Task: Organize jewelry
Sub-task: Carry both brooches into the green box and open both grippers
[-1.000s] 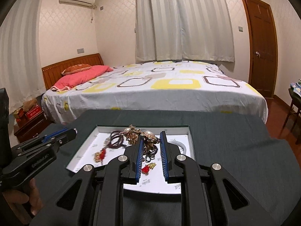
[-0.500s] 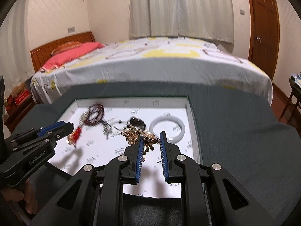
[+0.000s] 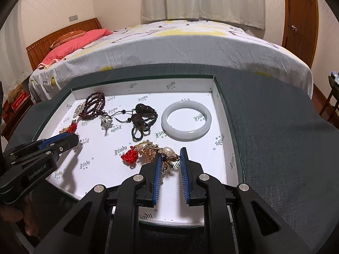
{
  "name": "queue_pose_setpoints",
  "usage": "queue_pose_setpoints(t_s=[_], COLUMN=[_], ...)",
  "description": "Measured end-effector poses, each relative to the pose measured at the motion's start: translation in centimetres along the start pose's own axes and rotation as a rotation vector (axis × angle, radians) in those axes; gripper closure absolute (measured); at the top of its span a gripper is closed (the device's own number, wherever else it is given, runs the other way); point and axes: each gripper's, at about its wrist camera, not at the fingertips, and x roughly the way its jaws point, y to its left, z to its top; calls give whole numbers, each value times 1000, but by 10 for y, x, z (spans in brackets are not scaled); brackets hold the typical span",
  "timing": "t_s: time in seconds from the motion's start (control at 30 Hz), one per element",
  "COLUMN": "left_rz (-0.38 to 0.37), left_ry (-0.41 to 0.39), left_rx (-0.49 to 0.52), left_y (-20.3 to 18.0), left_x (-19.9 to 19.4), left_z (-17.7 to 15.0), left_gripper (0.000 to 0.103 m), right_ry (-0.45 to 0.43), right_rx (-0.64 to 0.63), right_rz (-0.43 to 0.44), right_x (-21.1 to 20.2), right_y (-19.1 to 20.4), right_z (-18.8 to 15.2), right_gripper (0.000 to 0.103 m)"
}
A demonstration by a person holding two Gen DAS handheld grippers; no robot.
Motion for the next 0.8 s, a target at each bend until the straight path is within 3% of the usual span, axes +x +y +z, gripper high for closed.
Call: queue_pose_setpoints(t_s=[0.8], left_rz=[3], left_ry=[28], left_rx=[4], left_y=[1], left_x=[9], left_z=[-1], left_gripper=[85], right_ry=[12], right_rx=[10], right_rz=[6], right_x=[4], right_y=[-2], right_z=[2], right_gripper=[84])
